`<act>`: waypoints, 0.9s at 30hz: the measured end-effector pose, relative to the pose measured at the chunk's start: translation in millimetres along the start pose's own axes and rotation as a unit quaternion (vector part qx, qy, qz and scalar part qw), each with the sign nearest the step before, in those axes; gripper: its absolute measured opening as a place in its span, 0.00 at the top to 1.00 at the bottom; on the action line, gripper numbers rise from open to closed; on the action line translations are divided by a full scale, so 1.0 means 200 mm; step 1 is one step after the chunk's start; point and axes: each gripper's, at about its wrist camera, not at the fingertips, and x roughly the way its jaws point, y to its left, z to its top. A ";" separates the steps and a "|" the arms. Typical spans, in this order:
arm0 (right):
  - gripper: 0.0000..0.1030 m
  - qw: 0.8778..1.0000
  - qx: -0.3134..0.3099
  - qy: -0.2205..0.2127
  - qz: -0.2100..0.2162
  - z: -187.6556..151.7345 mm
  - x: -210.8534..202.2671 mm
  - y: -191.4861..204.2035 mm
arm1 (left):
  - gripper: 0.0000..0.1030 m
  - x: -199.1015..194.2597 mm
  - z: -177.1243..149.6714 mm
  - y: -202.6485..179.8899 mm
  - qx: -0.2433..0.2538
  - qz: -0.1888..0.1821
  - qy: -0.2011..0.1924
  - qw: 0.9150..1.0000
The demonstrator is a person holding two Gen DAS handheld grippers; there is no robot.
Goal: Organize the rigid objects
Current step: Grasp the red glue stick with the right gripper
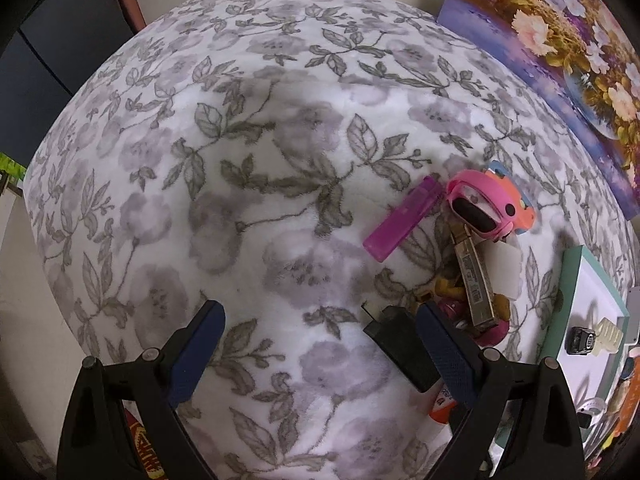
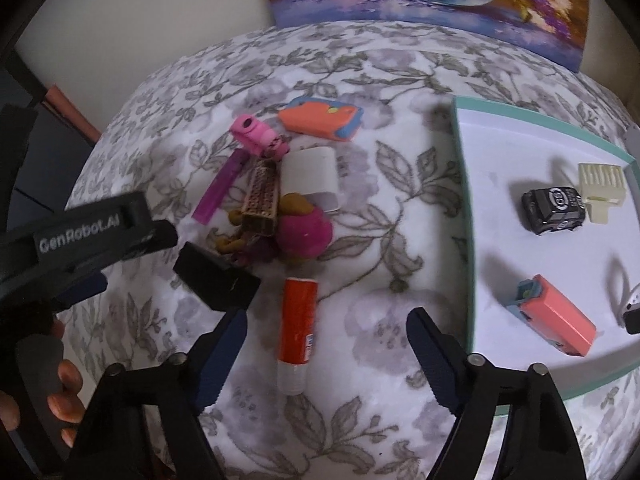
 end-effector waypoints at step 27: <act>0.78 0.999 -0.015 0.038 -0.027 0.00 0.14 -0.04 | 0.06 0.02 0.01 -0.05 0.016 -0.033 0.021 0.999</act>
